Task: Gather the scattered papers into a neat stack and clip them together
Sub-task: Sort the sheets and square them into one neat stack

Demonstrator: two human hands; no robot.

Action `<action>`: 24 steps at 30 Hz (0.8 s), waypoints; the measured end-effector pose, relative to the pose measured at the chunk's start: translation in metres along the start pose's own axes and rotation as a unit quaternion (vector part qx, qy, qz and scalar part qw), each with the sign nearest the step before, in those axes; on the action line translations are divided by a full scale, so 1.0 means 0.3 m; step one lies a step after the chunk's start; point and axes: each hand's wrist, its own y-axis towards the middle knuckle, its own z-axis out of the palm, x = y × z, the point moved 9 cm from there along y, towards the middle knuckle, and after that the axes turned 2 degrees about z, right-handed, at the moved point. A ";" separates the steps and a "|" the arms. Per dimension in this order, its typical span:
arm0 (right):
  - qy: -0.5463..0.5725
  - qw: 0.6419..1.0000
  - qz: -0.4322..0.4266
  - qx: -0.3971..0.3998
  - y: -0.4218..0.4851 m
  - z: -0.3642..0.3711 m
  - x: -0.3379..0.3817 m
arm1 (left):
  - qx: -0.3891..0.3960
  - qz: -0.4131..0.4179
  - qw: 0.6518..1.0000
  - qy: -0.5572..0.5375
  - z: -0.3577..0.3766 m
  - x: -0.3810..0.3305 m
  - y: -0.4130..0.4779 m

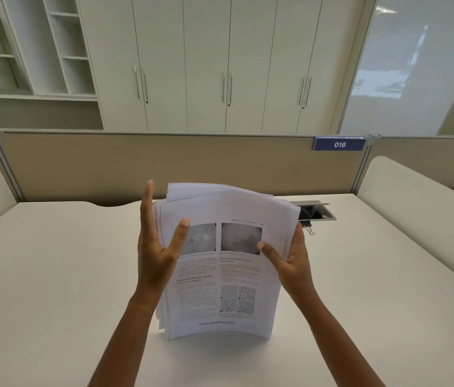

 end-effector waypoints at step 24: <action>0.086 0.994 0.069 -0.005 -0.023 -0.028 -0.055 | 0.004 0.157 0.964 0.216 -0.075 -0.136 0.056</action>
